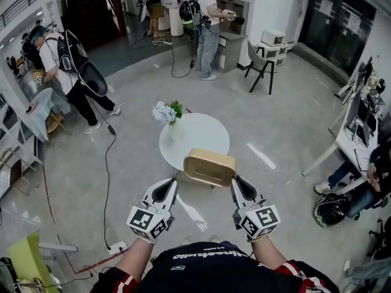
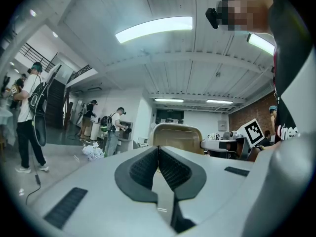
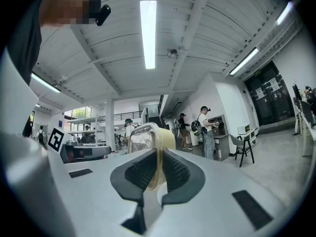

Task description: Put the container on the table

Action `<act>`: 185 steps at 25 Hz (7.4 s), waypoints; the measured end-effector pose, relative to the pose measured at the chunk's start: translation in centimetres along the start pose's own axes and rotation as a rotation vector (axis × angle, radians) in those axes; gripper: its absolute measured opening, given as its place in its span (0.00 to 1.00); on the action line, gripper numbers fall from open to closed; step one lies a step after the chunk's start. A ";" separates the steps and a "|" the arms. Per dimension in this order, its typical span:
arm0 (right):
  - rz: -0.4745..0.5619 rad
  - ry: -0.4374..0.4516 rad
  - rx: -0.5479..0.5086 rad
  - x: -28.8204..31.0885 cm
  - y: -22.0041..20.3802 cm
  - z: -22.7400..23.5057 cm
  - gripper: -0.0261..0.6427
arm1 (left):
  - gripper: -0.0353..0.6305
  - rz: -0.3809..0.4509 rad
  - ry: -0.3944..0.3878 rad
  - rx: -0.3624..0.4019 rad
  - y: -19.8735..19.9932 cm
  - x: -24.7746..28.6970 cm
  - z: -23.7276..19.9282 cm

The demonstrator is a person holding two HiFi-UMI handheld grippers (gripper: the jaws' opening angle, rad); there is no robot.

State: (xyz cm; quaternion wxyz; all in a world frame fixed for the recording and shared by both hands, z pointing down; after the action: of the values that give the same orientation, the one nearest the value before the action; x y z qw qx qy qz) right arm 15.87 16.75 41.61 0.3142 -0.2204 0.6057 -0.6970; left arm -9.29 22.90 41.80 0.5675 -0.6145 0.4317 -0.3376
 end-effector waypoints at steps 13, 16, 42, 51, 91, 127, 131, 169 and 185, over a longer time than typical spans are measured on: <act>0.016 -0.009 0.018 0.8 -0.4 -1.3 0.11 | 0.09 -0.006 -0.020 -0.002 -0.1 -0.6 -1.4; 0.016 -0.014 0.022 0.8 -0.8 -1.6 0.11 | 0.09 -0.008 -0.027 -0.002 -0.2 -0.9 -1.7; 0.025 -0.103 0.026 1.8 -2.7 -5.1 0.11 | 0.09 -0.026 -0.112 -0.015 -1.0 -2.3 -5.8; 0.011 -0.113 0.029 3.5 -2.9 -3.1 0.11 | 0.09 -0.044 -0.118 -0.032 -1.9 -0.2 -6.8; -0.009 0.064 0.110 26.0 0.4 20.2 0.11 | 0.09 -0.052 0.056 0.027 -0.1 26.9 -16.5; -0.014 -0.088 0.099 29.8 0.0 18.6 0.11 | 0.09 -0.062 -0.121 -0.020 -1.4 31.0 -22.8; -0.027 -0.103 0.115 29.5 -0.7 18.7 0.11 | 0.09 -0.071 -0.133 -0.021 -1.9 31.0 -22.6; -0.136 -0.285 0.660 25.6 -12.2 24.7 0.11 | 0.09 -0.134 -0.127 -0.076 -11.2 33.3 -20.4; -0.224 -0.397 0.993 25.7 -20.2 26.5 0.11 | 0.09 -0.203 -0.110 -0.026 -17.1 33.1 -20.8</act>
State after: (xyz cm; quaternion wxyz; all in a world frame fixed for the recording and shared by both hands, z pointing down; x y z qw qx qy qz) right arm 12.53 -18.73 64.03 0.4127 -0.2360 0.1057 -0.8734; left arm -12.40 -16.11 58.94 0.5451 -0.6800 0.3397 -0.3535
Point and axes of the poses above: the fingertips, and each gripper's own axes: x forward along the fingers, z to its right, y out of its top, the point moved 7 cm from there along -x, backward along the fingers, and after that the axes turned 4 degrees about z, right-handed, at the moved point
